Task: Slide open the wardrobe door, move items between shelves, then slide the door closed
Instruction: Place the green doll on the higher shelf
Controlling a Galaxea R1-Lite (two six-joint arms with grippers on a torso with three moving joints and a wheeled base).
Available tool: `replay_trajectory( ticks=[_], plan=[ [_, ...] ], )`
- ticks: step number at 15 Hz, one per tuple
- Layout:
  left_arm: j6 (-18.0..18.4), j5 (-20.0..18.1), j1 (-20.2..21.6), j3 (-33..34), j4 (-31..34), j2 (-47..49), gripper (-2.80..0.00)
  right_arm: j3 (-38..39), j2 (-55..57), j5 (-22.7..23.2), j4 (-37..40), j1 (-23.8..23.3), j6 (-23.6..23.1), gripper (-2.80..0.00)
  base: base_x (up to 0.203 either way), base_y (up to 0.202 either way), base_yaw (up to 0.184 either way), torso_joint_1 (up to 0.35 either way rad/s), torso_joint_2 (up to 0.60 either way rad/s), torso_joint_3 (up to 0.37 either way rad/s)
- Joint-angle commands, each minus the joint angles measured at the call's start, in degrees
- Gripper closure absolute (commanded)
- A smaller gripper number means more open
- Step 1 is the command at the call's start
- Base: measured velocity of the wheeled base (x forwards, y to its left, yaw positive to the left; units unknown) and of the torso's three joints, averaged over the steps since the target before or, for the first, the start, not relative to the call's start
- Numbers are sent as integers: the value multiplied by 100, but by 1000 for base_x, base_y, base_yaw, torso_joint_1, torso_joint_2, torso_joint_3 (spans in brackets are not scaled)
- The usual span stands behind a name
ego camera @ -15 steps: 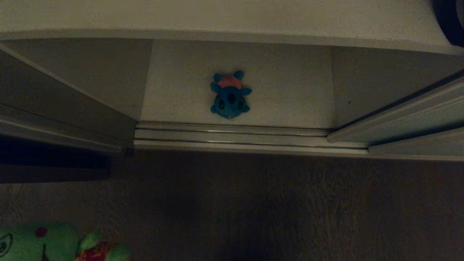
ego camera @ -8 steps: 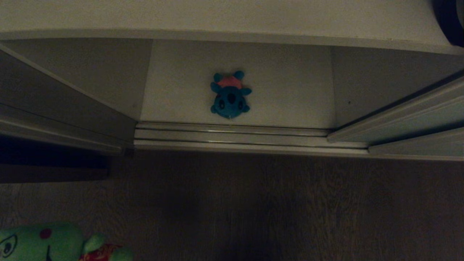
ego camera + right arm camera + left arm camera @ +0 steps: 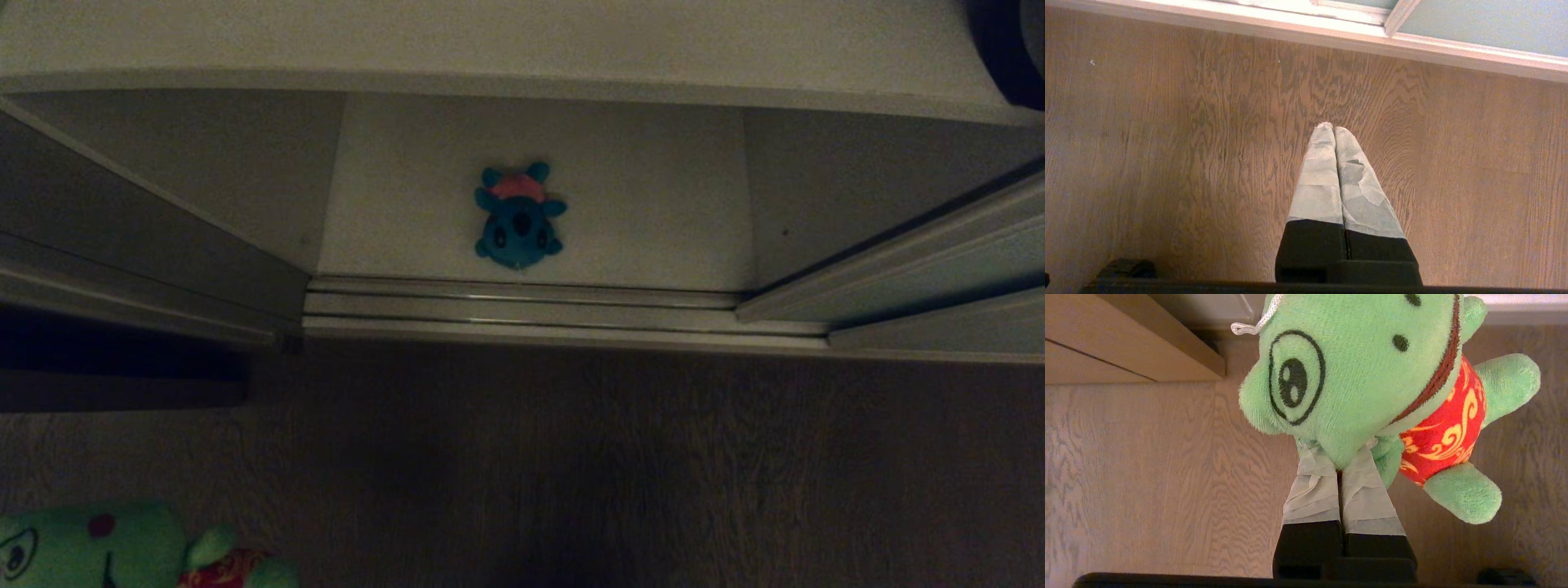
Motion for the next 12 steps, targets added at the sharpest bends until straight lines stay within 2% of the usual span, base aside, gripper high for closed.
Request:
replay_trajectory(
  ticks=[1,12],
  plan=[
    [-6,2,2,0,6,30,0,1,-15,1,0,5,-3,0,0,0,0,-2,7,138],
    [-86,29,2,0,-2,30,0,1,-15,0,0,5,-3,0,0,0,0,2,1,195]
  ],
)
